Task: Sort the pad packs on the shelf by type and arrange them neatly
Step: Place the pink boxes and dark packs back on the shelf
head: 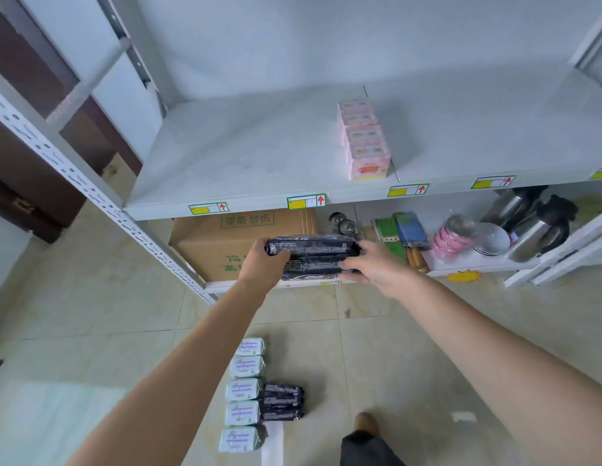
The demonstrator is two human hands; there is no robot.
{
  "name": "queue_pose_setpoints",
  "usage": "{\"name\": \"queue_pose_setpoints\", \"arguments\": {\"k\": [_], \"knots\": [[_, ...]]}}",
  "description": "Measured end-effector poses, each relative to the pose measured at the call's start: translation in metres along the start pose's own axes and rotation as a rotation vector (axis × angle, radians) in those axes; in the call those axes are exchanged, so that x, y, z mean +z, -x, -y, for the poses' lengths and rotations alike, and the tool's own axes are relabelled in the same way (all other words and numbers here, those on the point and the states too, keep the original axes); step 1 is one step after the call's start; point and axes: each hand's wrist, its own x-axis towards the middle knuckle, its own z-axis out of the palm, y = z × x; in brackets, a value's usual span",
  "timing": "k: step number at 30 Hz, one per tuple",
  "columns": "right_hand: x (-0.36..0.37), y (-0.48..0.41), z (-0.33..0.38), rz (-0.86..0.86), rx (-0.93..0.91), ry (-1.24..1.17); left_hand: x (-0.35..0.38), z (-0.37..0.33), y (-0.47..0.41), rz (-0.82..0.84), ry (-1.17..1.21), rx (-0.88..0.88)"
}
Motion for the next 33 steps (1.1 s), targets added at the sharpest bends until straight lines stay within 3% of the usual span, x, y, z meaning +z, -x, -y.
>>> {"name": "queue_pose_setpoints", "arguments": {"k": [12, 21, 33], "knots": [[-0.034, -0.068, 0.065, 0.010, -0.202, 0.203, 0.007, -0.064, -0.074, -0.051, -0.034, -0.009], [-0.028, -0.141, 0.121, -0.007, -0.153, 0.130, -0.009, -0.104, -0.168, 0.037, -0.127, 0.060], [-0.019, -0.218, 0.144, -0.101, -0.001, -0.021, 0.005, -0.124, -0.243, -0.009, -0.248, 0.067]]}}
